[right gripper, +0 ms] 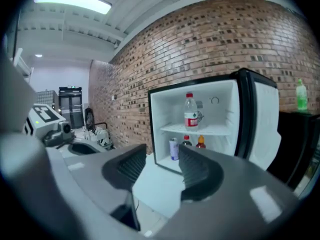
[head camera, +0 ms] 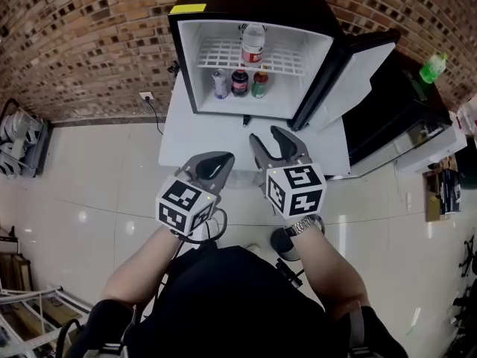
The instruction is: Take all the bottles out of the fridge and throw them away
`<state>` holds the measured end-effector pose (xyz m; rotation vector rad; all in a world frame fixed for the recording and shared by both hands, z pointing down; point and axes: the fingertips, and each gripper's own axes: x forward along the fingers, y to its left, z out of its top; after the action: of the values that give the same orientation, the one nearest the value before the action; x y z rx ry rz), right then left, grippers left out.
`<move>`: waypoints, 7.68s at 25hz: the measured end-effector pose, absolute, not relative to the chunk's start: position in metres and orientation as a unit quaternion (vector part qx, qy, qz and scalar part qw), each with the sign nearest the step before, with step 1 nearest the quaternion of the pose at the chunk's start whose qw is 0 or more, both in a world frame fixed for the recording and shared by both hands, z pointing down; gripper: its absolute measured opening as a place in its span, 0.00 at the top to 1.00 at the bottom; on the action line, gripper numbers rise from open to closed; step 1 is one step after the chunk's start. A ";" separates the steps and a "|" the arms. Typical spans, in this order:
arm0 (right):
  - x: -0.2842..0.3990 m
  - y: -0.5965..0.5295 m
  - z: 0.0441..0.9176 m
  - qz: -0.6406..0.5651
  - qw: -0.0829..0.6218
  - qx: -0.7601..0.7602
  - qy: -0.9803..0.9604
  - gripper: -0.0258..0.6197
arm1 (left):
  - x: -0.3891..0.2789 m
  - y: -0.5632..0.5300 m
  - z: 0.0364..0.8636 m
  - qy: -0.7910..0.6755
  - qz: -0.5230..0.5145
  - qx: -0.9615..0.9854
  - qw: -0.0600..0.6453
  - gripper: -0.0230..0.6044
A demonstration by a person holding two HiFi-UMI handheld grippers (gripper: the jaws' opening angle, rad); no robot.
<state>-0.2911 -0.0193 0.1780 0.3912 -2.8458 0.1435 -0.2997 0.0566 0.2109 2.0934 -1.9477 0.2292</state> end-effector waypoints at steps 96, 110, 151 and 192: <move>0.046 -0.036 0.465 0.243 0.295 0.355 -0.854 0.52 | 0.007 -0.022 0.383 -0.370 0.243 0.875 0.194 0.96; 0.116 -0.002 0.645 0.391 0.352 0.419 -0.740 0.52 | 0.056 -0.017 0.504 -0.280 0.305 0.872 0.262 0.96; 0.116 -0.002 0.732 0.442 0.347 0.436 -0.703 0.51 | 0.053 -0.008 0.569 -0.295 0.334 0.843 0.301 0.96; -0.259 -0.039 0.296 0.070 0.210 0.163 -0.961 0.51 | -0.263 0.036 0.323 -0.641 0.136 0.725 0.214 0.96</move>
<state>-0.2594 -0.0393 0.2965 0.4539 -2.6731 0.1956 -0.2628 0.0362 0.3228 2.0100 -1.7779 0.3776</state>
